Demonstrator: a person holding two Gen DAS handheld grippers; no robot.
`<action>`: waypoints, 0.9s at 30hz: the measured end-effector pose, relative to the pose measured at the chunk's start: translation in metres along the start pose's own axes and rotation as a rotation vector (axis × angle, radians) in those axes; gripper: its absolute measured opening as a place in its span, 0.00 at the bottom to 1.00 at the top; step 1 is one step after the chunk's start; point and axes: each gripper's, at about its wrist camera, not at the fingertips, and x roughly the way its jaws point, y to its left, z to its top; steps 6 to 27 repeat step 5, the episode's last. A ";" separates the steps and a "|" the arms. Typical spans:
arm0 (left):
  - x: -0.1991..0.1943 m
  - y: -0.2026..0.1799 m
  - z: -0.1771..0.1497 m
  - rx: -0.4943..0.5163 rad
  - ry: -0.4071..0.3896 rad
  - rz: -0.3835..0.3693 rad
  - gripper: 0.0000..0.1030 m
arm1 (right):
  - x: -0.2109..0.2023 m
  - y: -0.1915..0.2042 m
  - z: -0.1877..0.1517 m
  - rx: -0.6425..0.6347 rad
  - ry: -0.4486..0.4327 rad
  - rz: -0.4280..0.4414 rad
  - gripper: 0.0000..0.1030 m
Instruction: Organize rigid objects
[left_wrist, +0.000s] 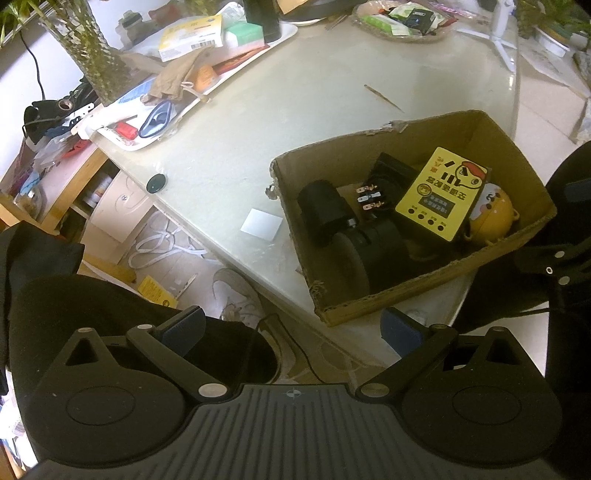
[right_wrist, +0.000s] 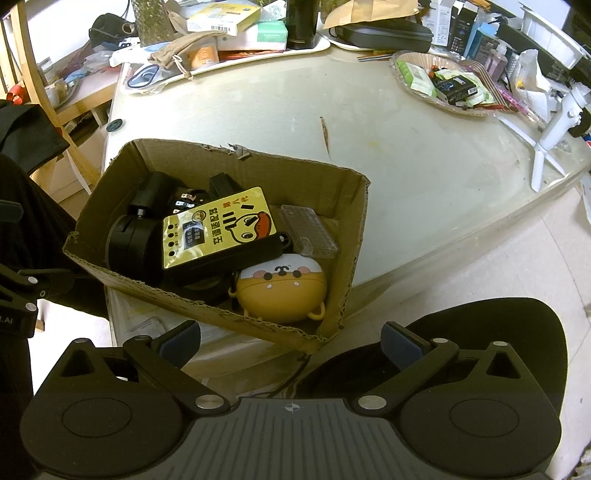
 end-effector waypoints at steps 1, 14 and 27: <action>0.000 0.000 0.000 0.000 0.003 0.003 1.00 | 0.000 0.000 0.000 0.000 0.000 0.000 1.00; 0.001 0.002 0.000 -0.011 0.007 -0.006 1.00 | -0.001 0.000 0.000 -0.002 -0.001 0.004 1.00; 0.001 0.002 0.000 -0.011 0.007 -0.006 1.00 | -0.001 0.000 0.000 -0.002 -0.001 0.004 1.00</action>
